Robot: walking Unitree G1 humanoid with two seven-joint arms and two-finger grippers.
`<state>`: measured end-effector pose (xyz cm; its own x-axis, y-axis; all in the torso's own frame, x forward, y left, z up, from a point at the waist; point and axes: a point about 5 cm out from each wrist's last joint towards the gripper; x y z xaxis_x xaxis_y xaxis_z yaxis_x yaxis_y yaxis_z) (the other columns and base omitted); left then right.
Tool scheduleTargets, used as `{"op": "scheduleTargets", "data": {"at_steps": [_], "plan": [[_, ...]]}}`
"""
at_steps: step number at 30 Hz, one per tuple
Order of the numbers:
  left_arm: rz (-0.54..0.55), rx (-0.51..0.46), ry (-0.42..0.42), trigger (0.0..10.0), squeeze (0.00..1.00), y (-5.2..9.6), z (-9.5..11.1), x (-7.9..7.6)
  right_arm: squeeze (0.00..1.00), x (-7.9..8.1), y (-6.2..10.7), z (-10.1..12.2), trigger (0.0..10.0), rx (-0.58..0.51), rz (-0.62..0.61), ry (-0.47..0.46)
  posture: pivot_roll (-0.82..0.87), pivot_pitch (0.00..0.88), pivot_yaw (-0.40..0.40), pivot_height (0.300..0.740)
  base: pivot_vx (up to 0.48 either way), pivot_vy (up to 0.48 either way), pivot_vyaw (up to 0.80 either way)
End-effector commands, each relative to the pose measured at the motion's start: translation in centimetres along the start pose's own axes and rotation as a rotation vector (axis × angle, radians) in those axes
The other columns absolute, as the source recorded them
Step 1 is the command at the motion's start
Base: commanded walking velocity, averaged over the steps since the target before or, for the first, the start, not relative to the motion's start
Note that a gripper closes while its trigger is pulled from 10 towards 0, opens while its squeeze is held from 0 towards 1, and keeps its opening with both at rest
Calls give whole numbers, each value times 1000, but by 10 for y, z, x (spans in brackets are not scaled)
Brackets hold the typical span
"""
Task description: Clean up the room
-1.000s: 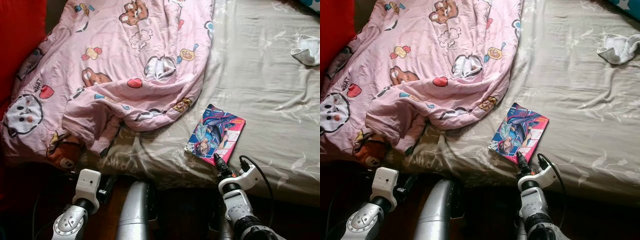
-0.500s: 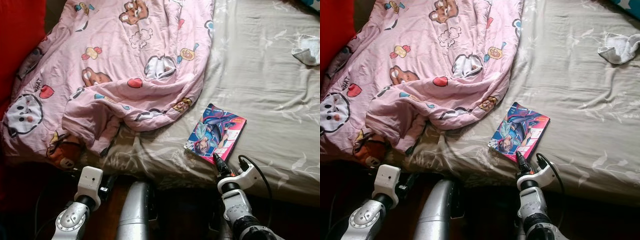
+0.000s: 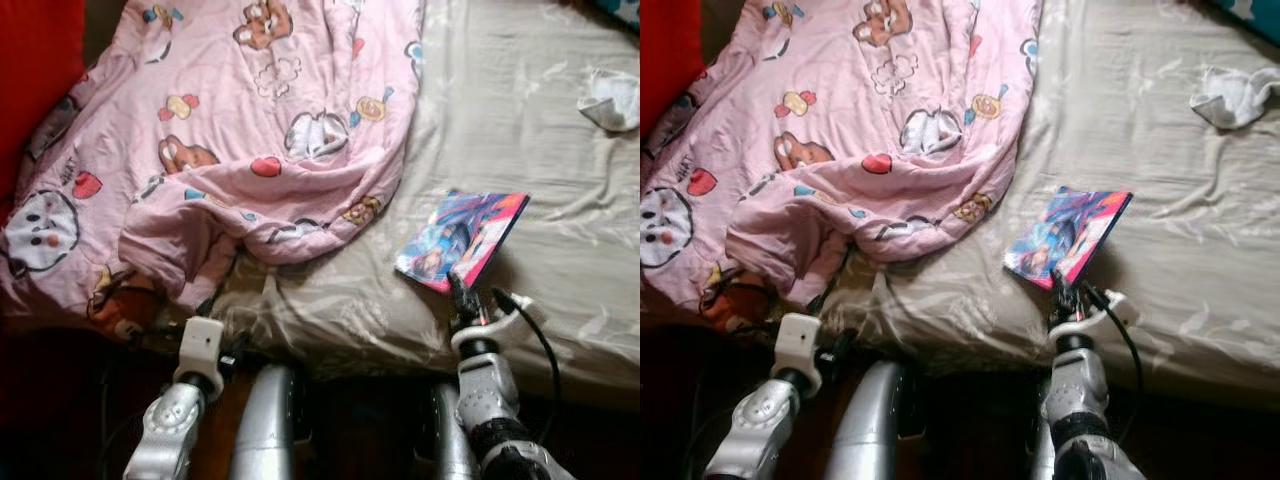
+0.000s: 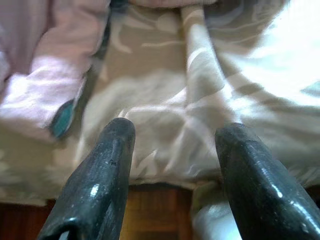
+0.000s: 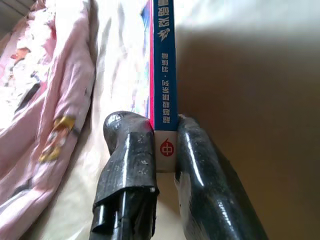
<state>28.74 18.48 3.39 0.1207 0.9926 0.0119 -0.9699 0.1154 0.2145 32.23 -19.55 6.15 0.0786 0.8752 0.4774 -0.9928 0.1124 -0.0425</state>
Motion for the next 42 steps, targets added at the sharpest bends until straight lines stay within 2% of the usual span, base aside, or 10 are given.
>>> {"op": "scheduleTargets", "data": {"at_steps": [1, 4, 6, 10, 11, 15, 20, 26, 36, 42], "plan": [[40, 58, 22, 10000, 0, 7, -17, 5, 0, -1, 7, 1, 10000, -14, 7, 118, -13, 208, 76, 601, 0, 0, 0], [54, 56, 44, 10000, 0, 5, -17, 4, 0, 1, 9, 3, 10000, -27, 22, 174, -25, 203, 65, 601, 0, 0, 0], [65, 51, 68, 10000, 0, 2, -17, 3, 0, 4, 10, 7, 10000, -45, 40, 177, -38, 198, 52, 601, 0, 0, 0], [73, 30, 97, 10000, 0, -4, -14, -2, 0, 16, 14, 17, 10000, -72, 108, 313, -60, 189, 22, 601, 0, 0, 0], [73, 26, 101, 10000, 0, -6, -14, -4, 0, 15, 13, 19, 10000, -64, 101, 361, -67, 182, 12, 601, 0, 0, 0], [76, 18, 111, 10000, 0, -8, -12, -7, 0, 10, 10, 22, 10000, -48, 82, 426, -63, 174, 5, 609, 0, 0, 0], [77, 15, 116, 10000, 0, -10, -12, -9, 0, 11, 7, 21, 10000, -13, 70, 448, -67, 165, 1, 634, 0, 0, 0], [87, 41, 127, 10000, 0, -7, -20, -7, 0, 10, 12, 9, 10000, 48, 55, 446, -73, 158, 1, 669, 0, 0, 0], [132, 169, 158, 10000, 0, 5, -47, -3, 0, 2, 19, 4, 10000, 87, 28, 443, -91, 146, 1, 739, 0, 0, 0], [148, 292, 155, 10000, 0, 14, -65, 0, 0, 0, 19, 1, 10000, 111, 26, 422, -96, 135, -4, 740, 0, 0, 0]]}}
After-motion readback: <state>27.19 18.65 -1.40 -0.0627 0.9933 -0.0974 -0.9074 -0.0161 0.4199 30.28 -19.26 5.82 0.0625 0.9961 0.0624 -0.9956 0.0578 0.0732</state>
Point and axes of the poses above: a point about 5 cm out from each wrist's last joint towards the gripper, its own y axis pointing back from the gripper into the wrist, its own z axis along the axis of the wrist's last joint, x = y × z, and after that the axes turned 5 degrees about y, right-handed
